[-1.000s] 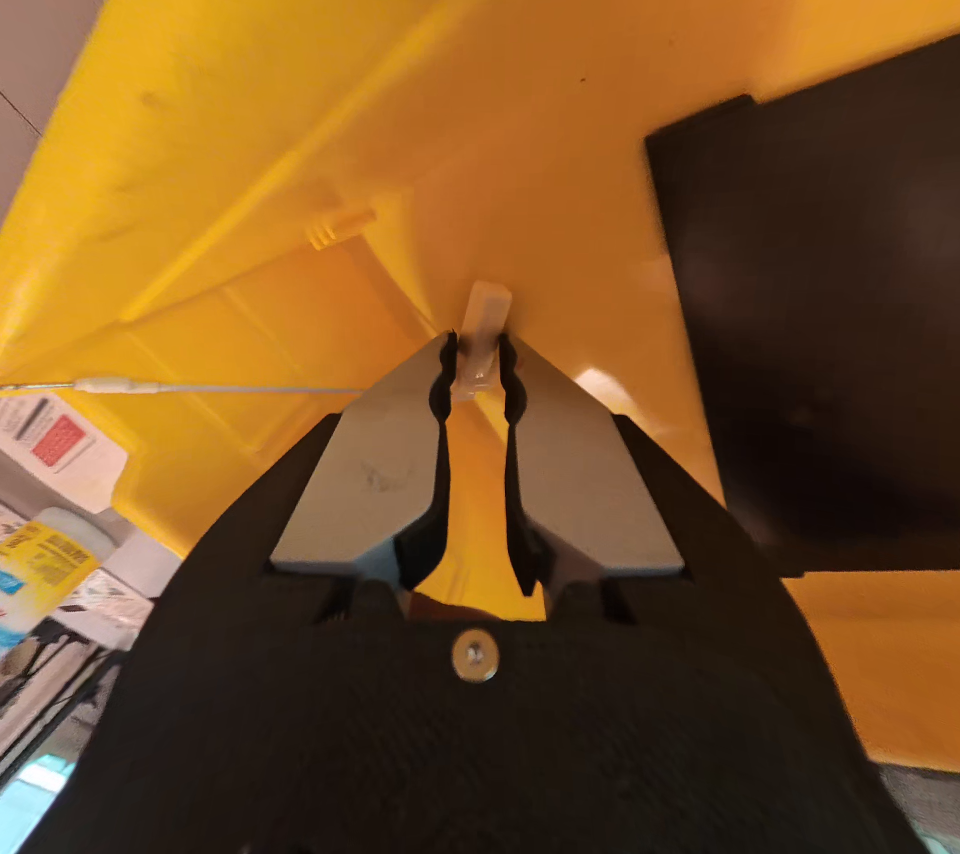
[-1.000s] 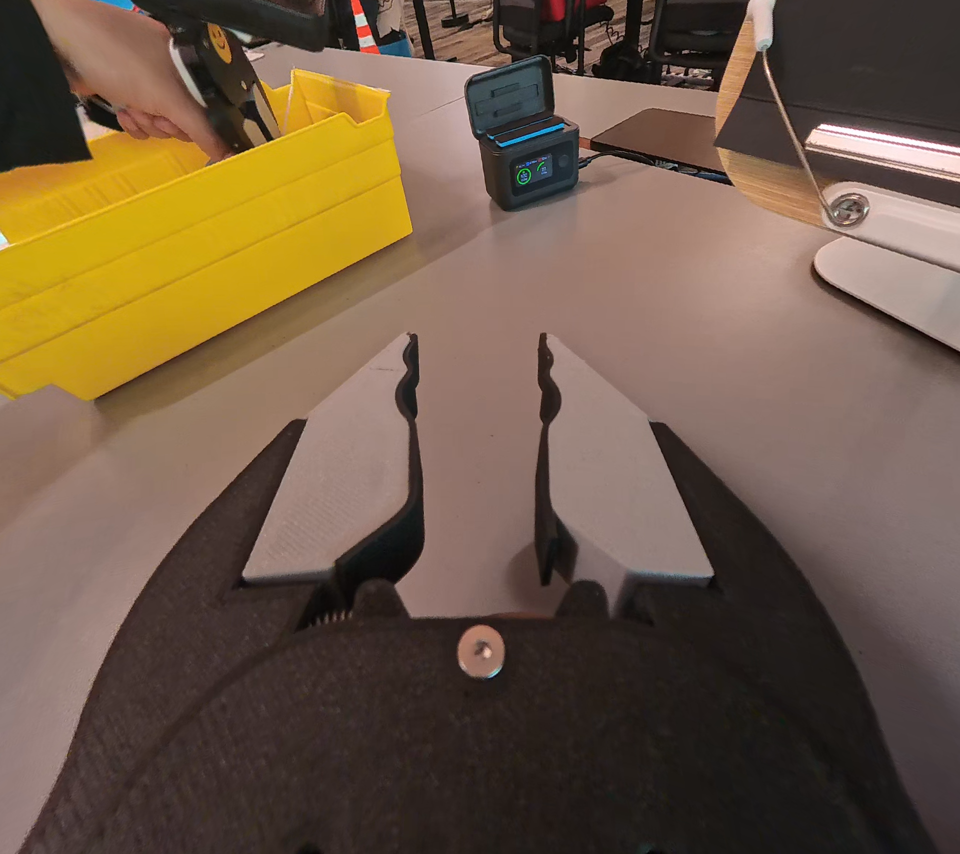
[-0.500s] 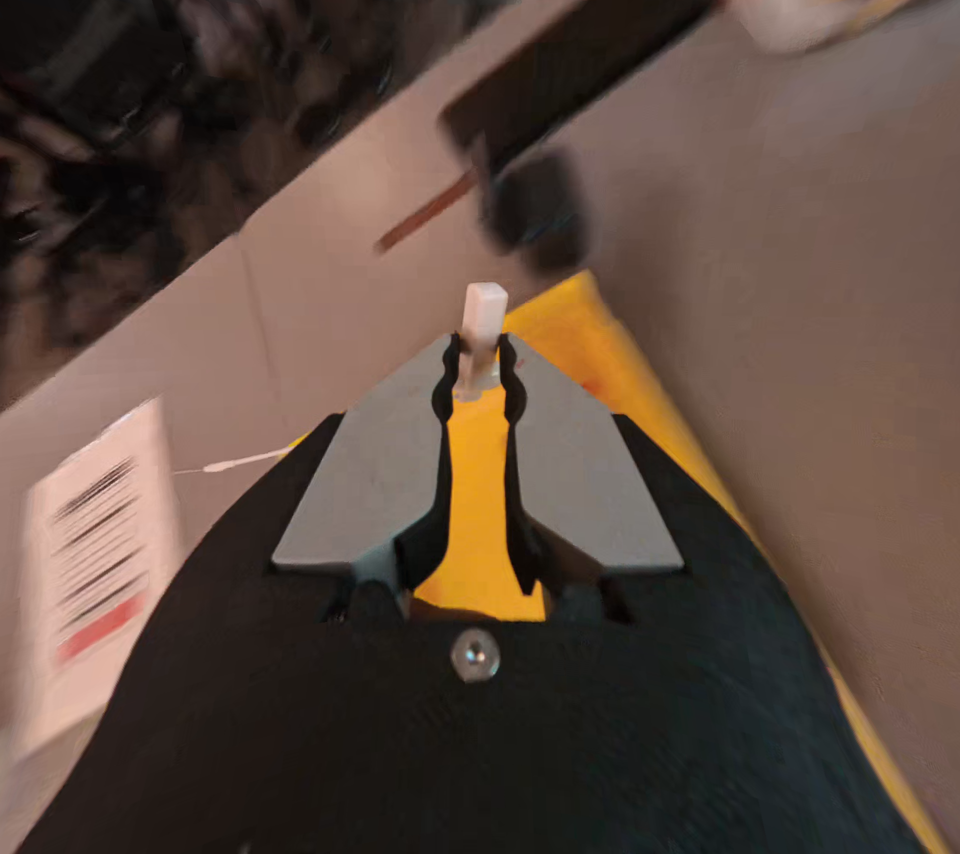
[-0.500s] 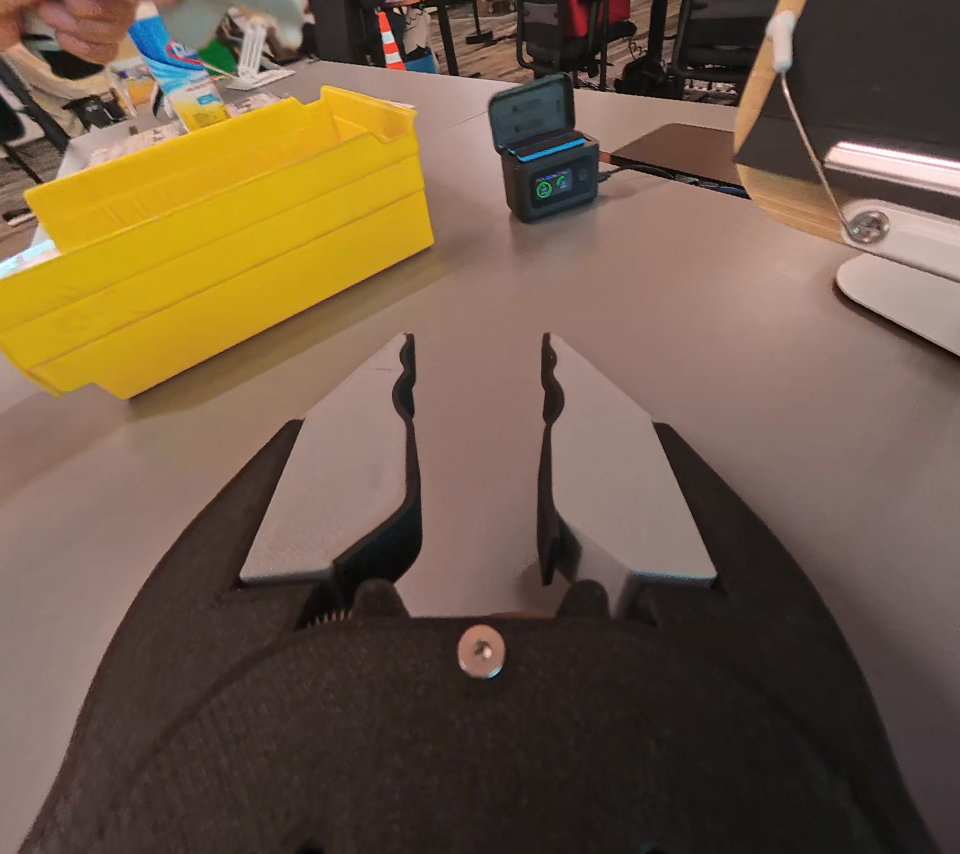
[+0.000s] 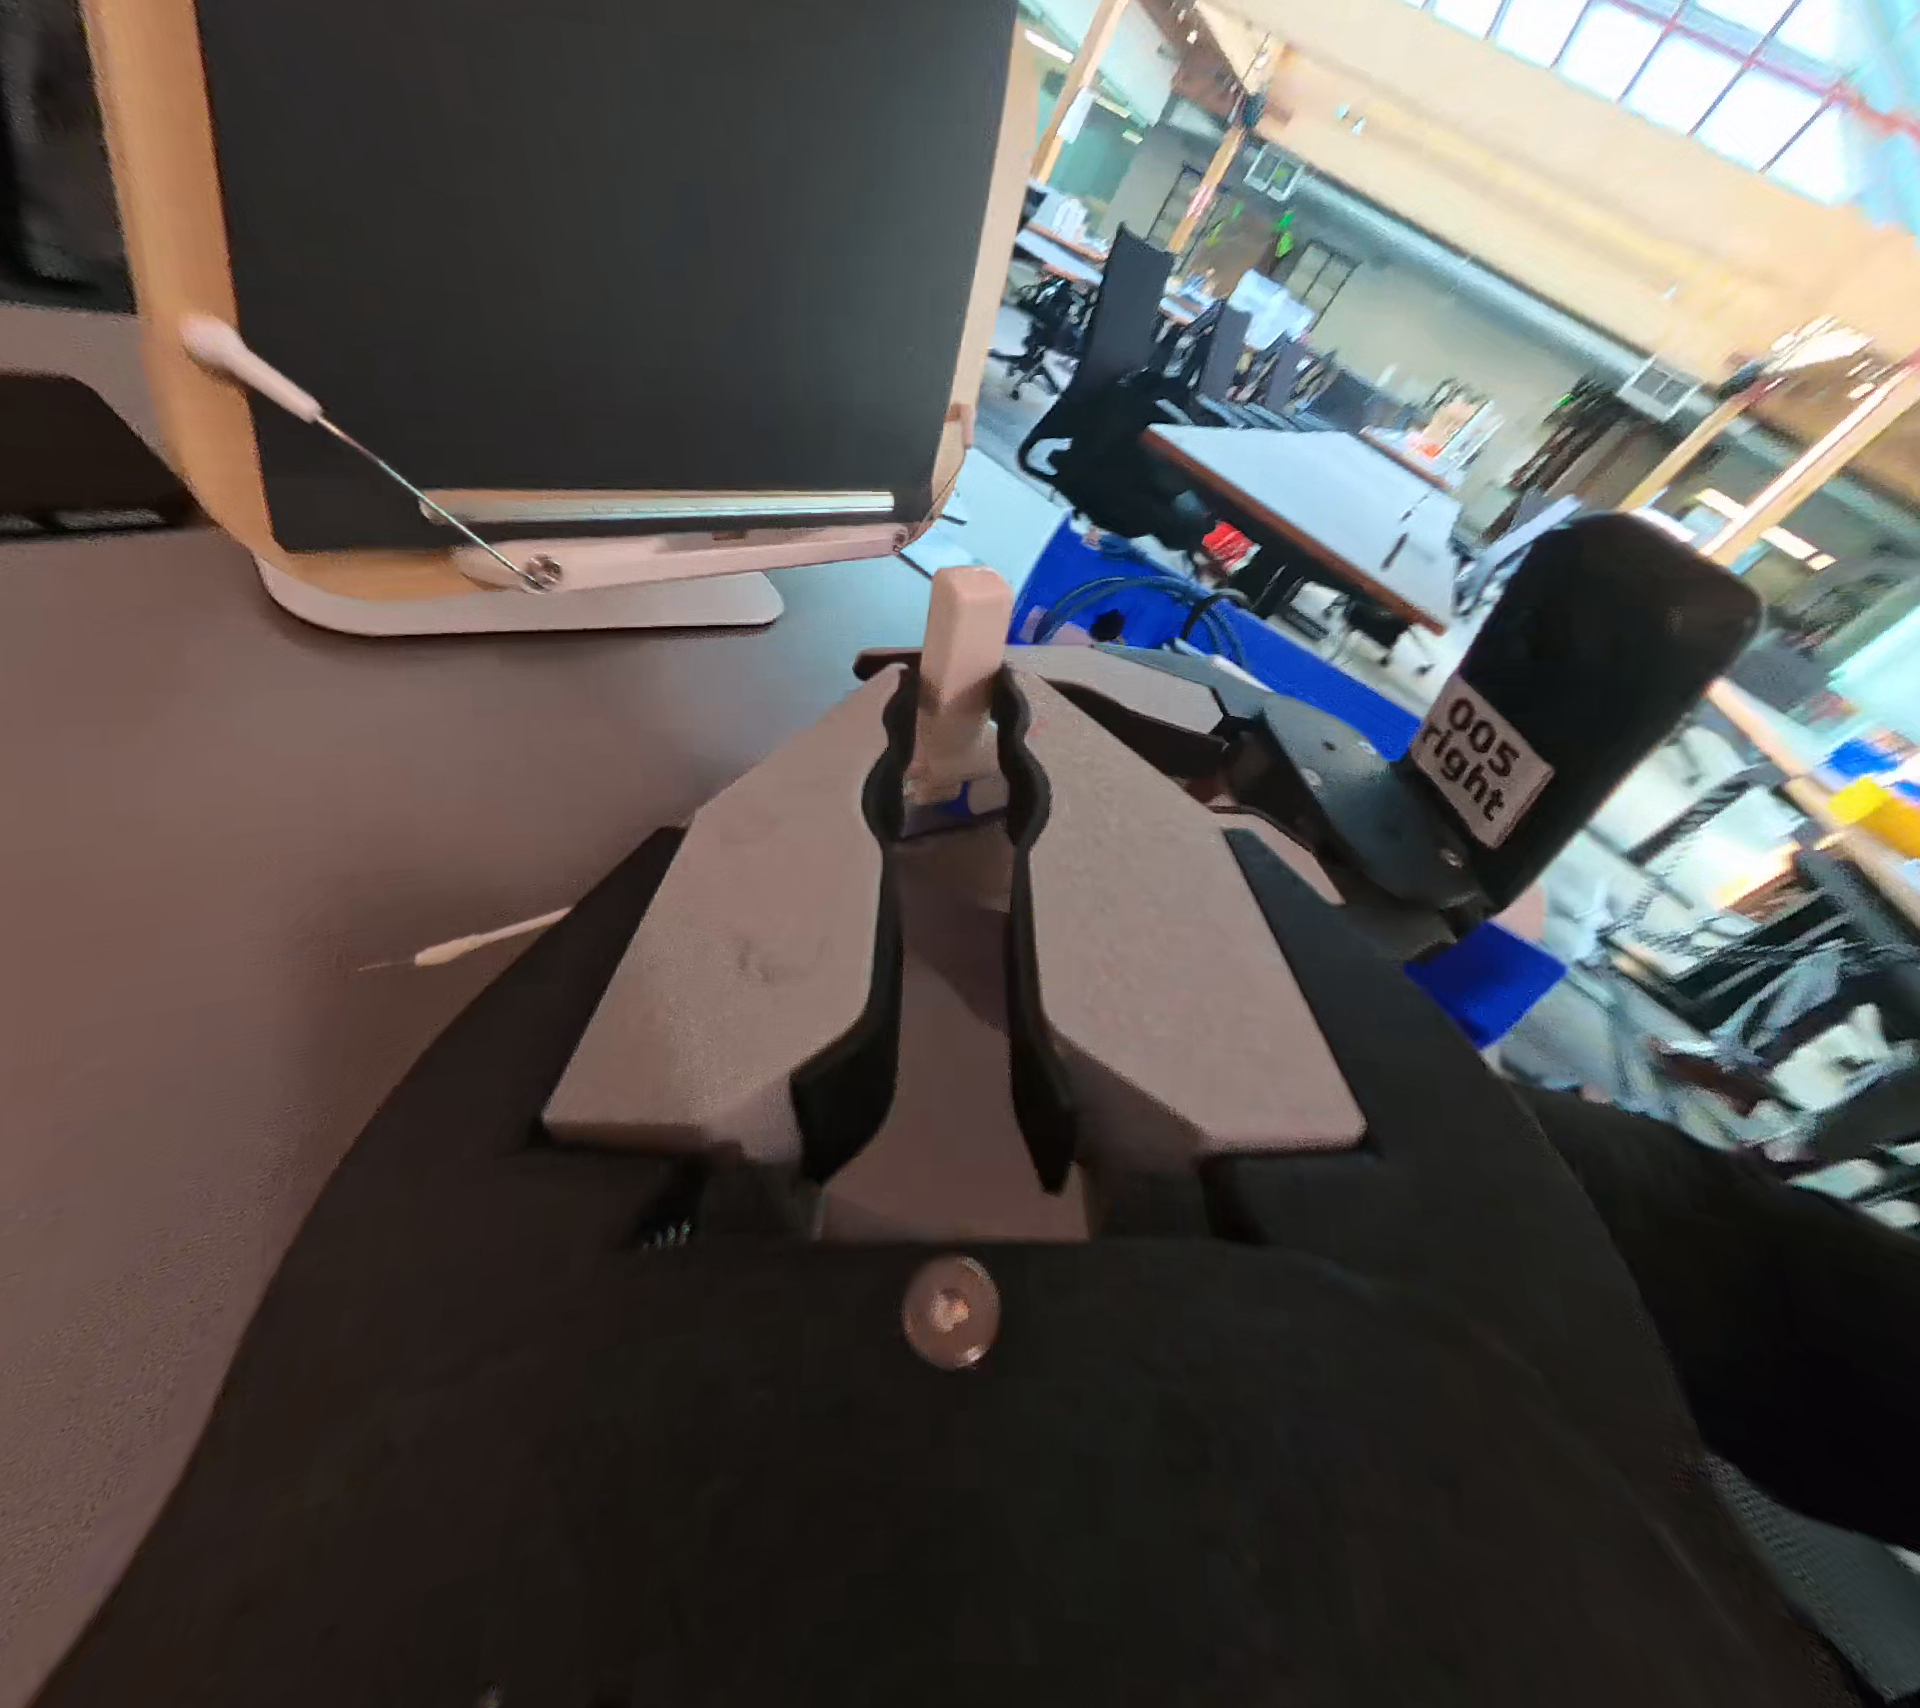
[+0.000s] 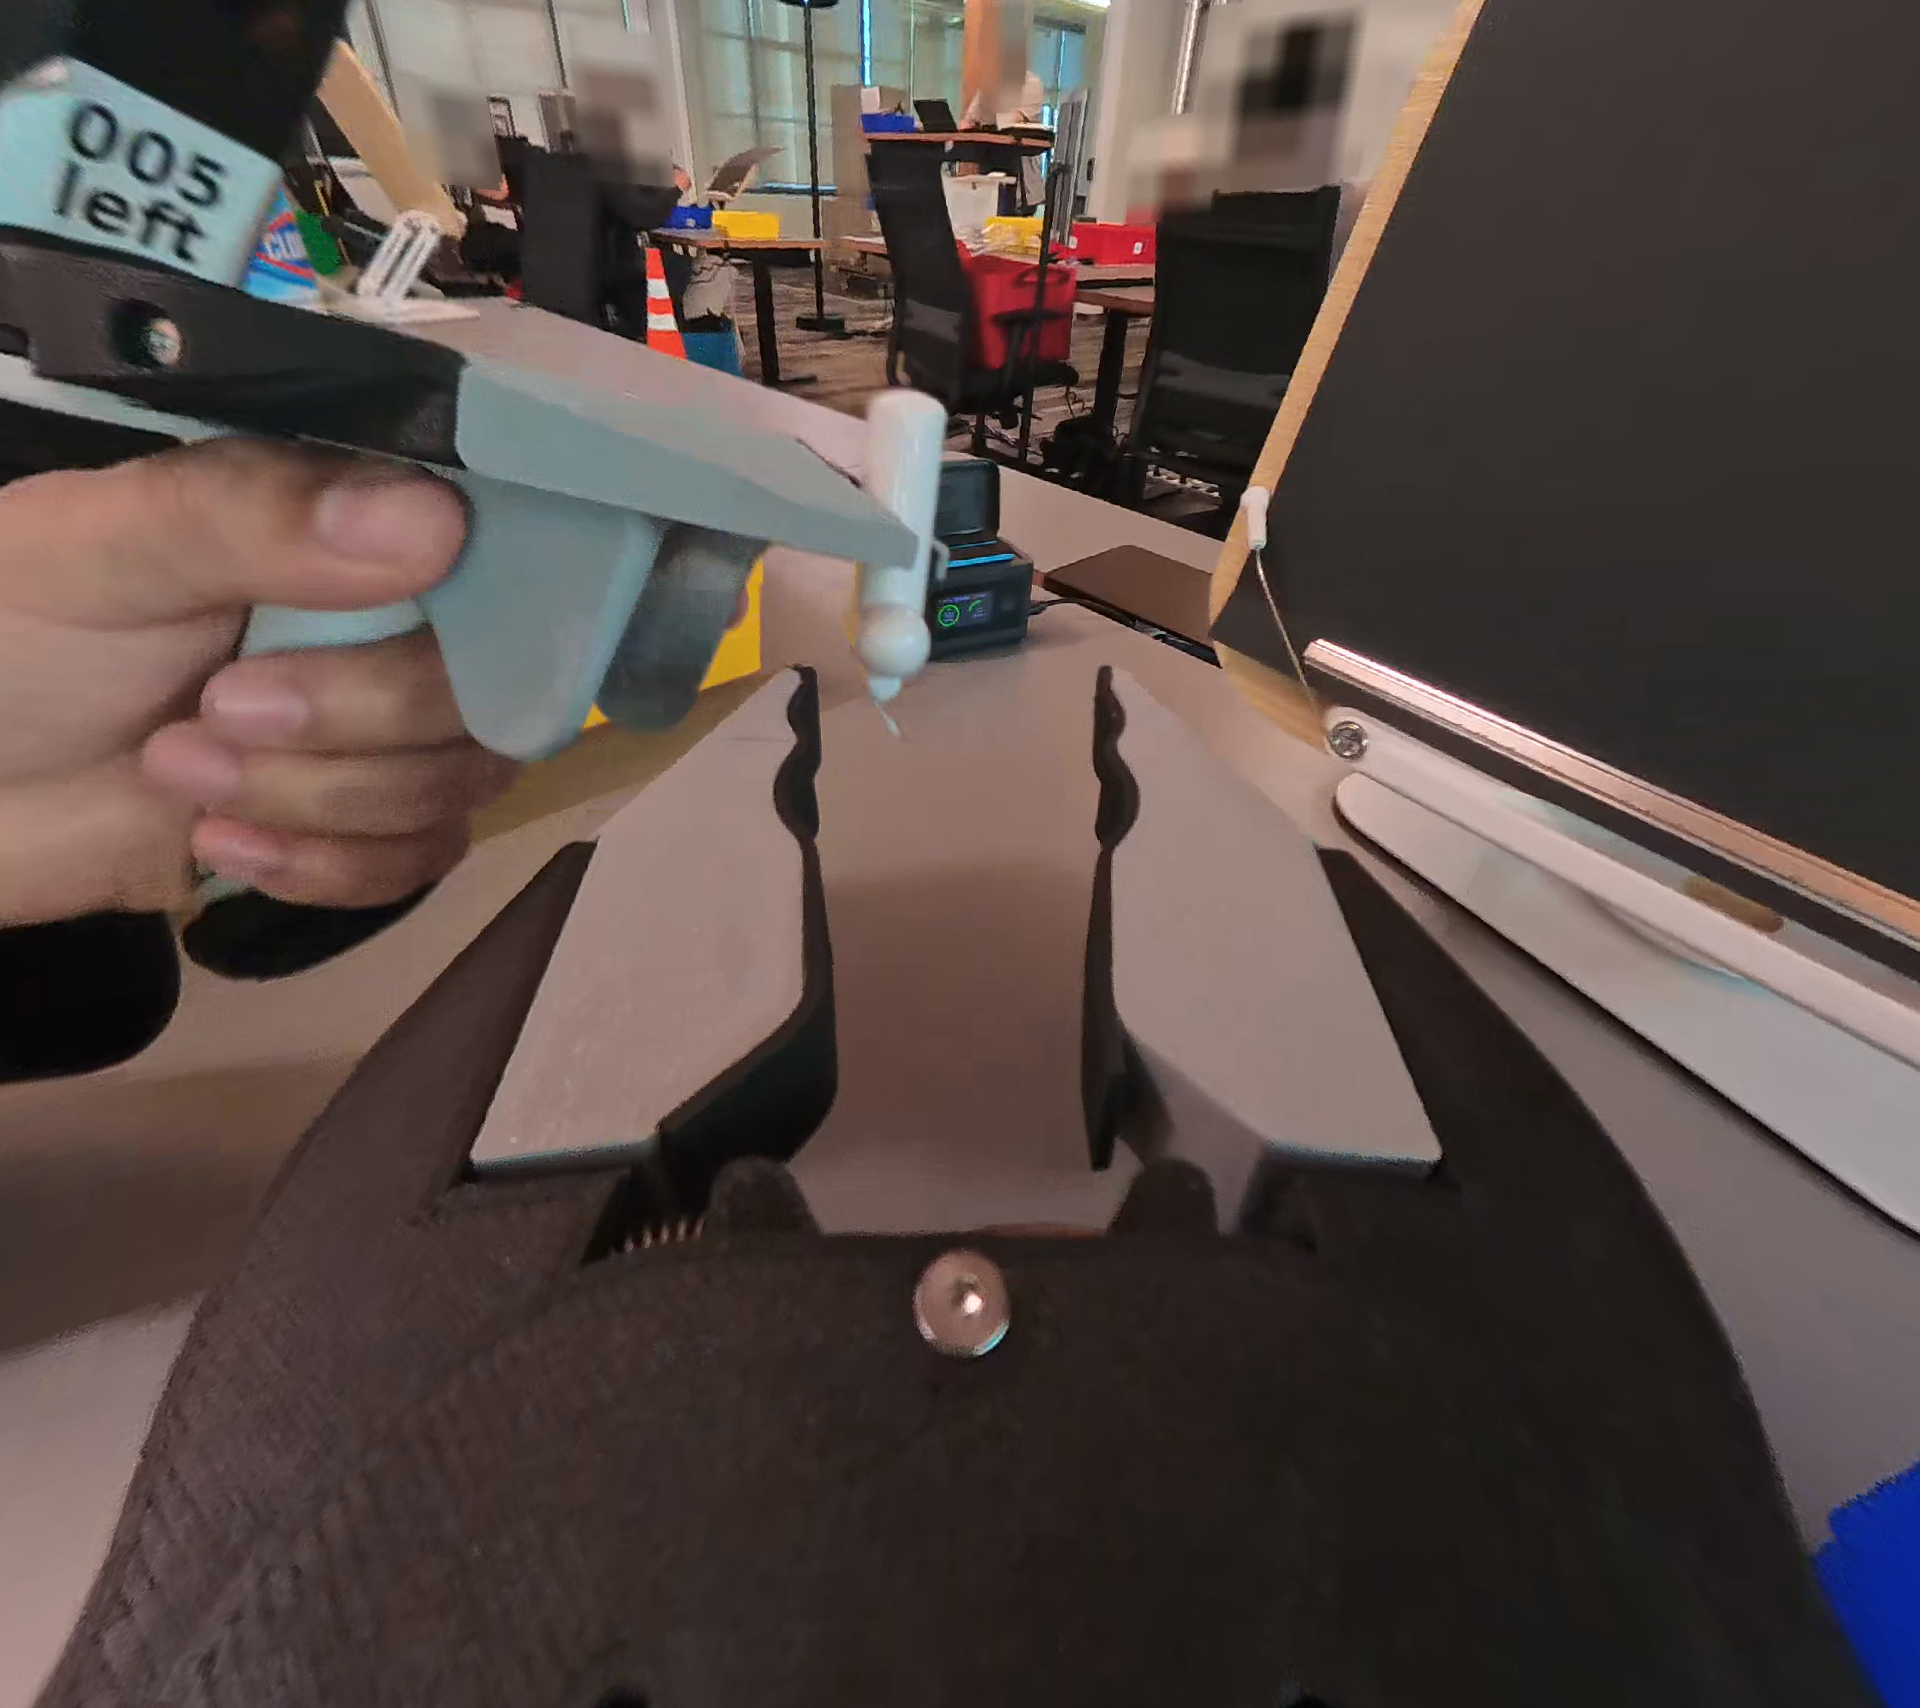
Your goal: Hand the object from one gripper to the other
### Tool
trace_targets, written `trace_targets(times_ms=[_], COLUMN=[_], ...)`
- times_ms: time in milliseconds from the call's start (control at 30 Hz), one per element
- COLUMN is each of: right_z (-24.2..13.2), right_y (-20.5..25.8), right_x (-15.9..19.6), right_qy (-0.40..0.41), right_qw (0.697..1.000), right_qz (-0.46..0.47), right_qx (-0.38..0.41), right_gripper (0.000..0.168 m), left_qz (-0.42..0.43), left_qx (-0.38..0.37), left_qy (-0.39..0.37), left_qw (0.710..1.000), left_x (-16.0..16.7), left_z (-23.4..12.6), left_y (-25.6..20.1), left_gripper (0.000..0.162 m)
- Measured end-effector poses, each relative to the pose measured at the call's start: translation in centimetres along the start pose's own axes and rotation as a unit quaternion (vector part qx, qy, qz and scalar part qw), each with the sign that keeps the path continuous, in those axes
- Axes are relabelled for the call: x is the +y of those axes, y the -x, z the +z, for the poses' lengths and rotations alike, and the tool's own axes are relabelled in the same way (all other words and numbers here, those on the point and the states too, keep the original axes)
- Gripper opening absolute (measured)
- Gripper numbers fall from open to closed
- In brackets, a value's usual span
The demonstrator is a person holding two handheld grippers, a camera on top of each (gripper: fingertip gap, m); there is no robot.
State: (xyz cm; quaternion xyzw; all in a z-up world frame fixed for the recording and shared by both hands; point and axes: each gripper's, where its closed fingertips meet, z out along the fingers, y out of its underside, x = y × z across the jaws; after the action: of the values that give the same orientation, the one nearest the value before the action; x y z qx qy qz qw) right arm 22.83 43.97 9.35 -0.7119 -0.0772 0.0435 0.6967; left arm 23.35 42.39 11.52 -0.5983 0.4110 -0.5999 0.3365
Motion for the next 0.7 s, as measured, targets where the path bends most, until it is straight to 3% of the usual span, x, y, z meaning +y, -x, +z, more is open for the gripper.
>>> trace_targets(times_ms=[100, 200, 400, 567, 700], right_z=[0.1, 0.5, 0.9, 1.0, 0.9], right_y=[0.1, 0.2, 0.3, -1.8, -2.5], right_x=[0.2, 0.8, 2.1, 3.1, 2.8], right_qy=[0.005, 0.016, 0.056, 0.093, 0.084], right_qw=[1.000, 1.000, 0.998, 0.973, 0.909], right_qz=[-0.017, -0.025, -0.040, -0.204, -0.394], right_qx=[-0.002, -0.001, -0.012, 0.060, 0.107], right_gripper=[0.043, 0.012, 0.010, 0.011, 0.011], left_qz=[-0.029, -0.038, -0.078, -0.120, -0.122], left_qx=[0.019, 0.043, 0.062, 0.072, 0.064], left_qy=[-0.007, 0.003, 0.010, 0.031, 0.056], left_qw=[0.999, 0.998, 0.995, 0.990, 0.989], left_x=[0.7, 1.4, 2.2, 2.8, 3.6], left_z=[0.8, 1.3, 0.7, -0.2, 0.0], left_y=[0.5, 0.2, 1.0, 1.6, 1.9], left_gripper=[0.013, 0.013, 0.014, 0.040, 0.064])
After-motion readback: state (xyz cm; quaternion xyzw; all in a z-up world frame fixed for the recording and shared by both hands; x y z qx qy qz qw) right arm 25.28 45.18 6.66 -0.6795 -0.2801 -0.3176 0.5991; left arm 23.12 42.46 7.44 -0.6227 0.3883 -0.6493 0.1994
